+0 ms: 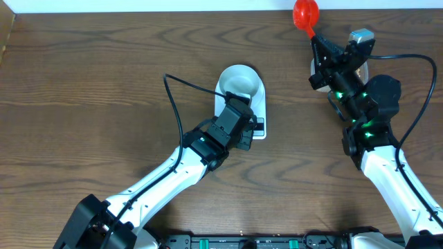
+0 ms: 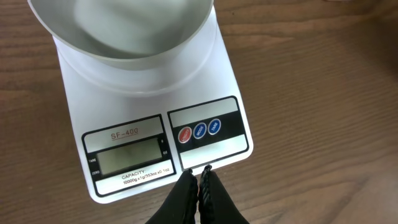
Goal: Scoop item into bowl and weigh 50g on scale
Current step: 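Move the left gripper down to the scale's button panel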
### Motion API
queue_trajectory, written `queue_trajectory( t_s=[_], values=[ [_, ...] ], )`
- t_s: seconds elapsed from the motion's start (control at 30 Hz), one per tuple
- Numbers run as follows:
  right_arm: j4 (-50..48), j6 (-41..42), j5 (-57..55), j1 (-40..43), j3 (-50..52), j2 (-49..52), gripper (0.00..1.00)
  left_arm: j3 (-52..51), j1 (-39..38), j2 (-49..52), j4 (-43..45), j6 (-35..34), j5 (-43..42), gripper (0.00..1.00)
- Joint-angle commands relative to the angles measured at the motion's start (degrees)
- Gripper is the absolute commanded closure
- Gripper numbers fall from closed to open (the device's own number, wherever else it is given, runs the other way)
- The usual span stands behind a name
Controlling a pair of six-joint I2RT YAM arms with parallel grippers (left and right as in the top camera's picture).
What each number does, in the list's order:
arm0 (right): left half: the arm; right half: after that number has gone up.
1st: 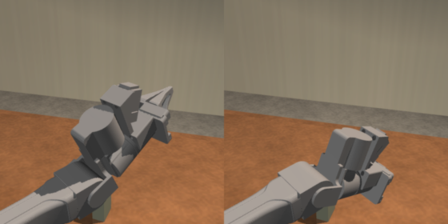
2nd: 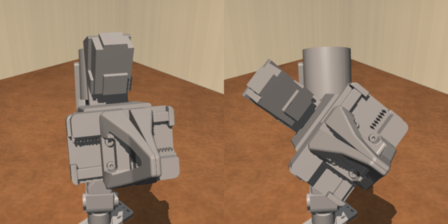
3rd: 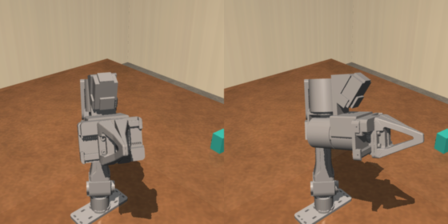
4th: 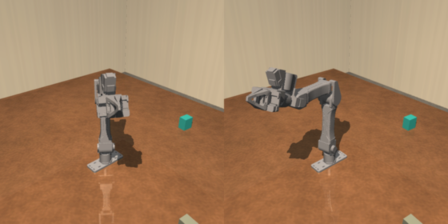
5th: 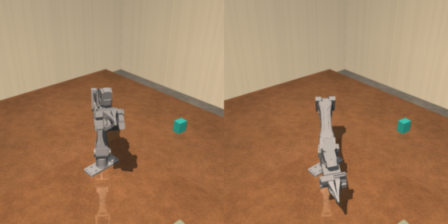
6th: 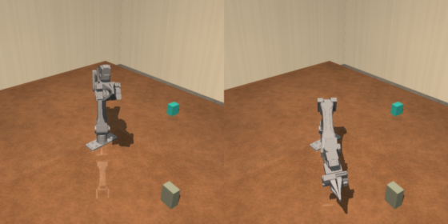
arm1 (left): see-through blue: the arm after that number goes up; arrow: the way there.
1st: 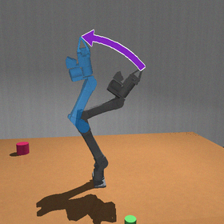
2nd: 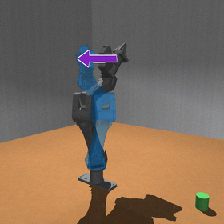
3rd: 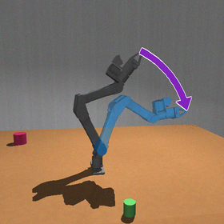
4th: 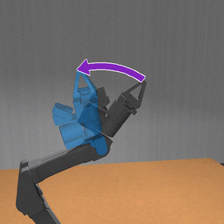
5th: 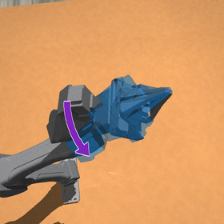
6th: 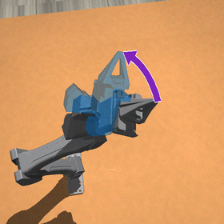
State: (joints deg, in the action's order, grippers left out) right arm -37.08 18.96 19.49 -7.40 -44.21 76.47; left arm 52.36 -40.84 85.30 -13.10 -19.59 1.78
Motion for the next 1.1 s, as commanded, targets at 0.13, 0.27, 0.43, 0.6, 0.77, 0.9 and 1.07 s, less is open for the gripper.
queue_trajectory(
  t_s=[0.13, 0.27, 0.43, 0.6, 0.77, 0.9, 1.07],
  values=[
    [0.28, -0.83, -0.52, 0.24, -1.22, 0.07, 0.99, 1.57, 0.0, 1.27, -0.04, 1.86, 0.11, 0.93],
    [0.66, -0.85, -0.55, 0.24, -1.22, 0.61, 0.99, 1.57, 0.0, 3.61, 1.38, 2.03, -1.22, 0.93],
    [0.68, -0.83, -0.52, 0.22, -1.22, 1.57, 0.99, 1.62, 0.04, 6.19, 3.13, 2.03, -2.47, 0.93],
    [0.9, -2.19, -0.52, 0.22, -1.22, 1.57, 0.99, 1.62, 0.04, 7.78, 3.1, 5.35, -2.47, 0.93],
    [0.92, -3.39, -0.52, 0.24, -1.22, 1.57, 0.99, 1.62, 0.04, 9.86, 3.13, 10.84, -2.43, 0.93],
    [0.94, -3.39, -0.52, 0.22, -1.22, 1.57, 0.99, 1.62, 0.33, 13.38, 4.42, 14.56, -2.43, 0.93],
    [0.94, -3.39, -0.52, 0.24, -1.22, 1.57, 0.99, 1.64, 1.9, 15.56, 9.18, 15.82, -2.43, 0.93]
  ],
)
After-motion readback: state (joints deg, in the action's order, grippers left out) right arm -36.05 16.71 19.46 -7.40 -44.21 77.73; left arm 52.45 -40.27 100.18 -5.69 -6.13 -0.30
